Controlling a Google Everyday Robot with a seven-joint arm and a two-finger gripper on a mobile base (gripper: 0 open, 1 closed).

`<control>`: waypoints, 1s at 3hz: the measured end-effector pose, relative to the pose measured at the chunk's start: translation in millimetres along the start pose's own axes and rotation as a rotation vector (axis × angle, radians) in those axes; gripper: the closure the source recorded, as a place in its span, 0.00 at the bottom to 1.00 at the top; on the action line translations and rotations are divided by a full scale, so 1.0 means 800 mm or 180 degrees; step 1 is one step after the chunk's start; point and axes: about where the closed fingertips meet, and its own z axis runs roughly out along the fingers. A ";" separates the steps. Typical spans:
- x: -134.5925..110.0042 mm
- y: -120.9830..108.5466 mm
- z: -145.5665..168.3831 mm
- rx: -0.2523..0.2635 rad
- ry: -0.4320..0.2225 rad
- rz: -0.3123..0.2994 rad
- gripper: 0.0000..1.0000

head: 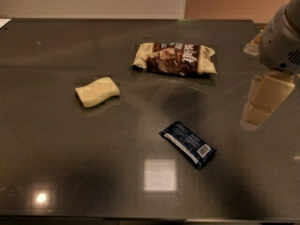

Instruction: Move rxbar blueberry near sponge

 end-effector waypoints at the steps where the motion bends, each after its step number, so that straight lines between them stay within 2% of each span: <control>1: -0.022 0.014 0.021 -0.0055 -0.0001 0.0083 0.00; 2: -0.036 0.024 0.035 -0.0100 0.0000 0.0138 0.00; 3: -0.049 0.041 0.069 -0.0219 0.0017 0.0197 0.00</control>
Offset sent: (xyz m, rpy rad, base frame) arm -0.0042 0.0522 -0.0425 0.0288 0.0718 -0.0512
